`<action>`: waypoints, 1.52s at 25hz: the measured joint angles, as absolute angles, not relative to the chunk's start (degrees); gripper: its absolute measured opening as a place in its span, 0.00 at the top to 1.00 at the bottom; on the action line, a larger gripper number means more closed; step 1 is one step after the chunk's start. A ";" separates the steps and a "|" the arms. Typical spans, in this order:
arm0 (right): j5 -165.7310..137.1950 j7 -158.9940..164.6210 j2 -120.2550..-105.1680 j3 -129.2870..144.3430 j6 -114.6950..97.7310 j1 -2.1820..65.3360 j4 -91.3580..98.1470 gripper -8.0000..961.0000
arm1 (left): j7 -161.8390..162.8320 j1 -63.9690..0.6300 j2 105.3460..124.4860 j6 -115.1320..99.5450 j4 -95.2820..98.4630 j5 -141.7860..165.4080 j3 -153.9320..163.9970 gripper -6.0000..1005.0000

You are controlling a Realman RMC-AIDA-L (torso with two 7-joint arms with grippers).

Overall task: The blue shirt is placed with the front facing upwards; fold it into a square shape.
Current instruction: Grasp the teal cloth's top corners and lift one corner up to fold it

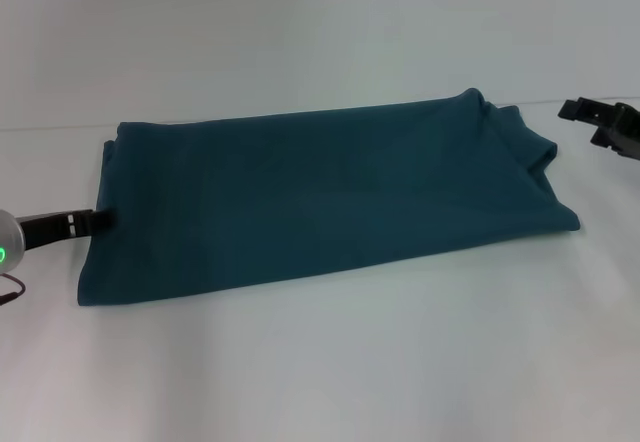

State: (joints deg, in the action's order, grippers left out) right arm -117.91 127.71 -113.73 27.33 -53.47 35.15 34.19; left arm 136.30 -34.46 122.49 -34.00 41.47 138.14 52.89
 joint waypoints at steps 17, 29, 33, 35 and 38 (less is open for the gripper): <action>-118.04 127.70 -113.72 27.42 -53.55 35.24 34.18 0.16 | 136.40 -38.13 120.63 -34.93 35.42 138.26 52.65 0.26; -118.04 127.95 -113.63 27.49 -54.18 34.79 34.47 0.16 | 136.41 -38.84 120.36 -35.06 33.91 138.21 52.58 0.26; -118.04 127.96 -113.63 27.51 -54.50 34.71 34.52 0.16 | 136.30 -38.90 120.36 -35.51 34.05 138.21 52.72 0.26; -118.04 127.97 -113.64 27.51 -54.53 34.69 34.38 0.16 | 135.78 -38.84 120.74 -36.22 34.76 138.24 53.52 0.27; -118.09 127.98 -113.63 27.52 -54.60 34.61 34.30 0.16 | 135.32 -38.92 120.80 -36.59 34.81 138.25 54.05 0.29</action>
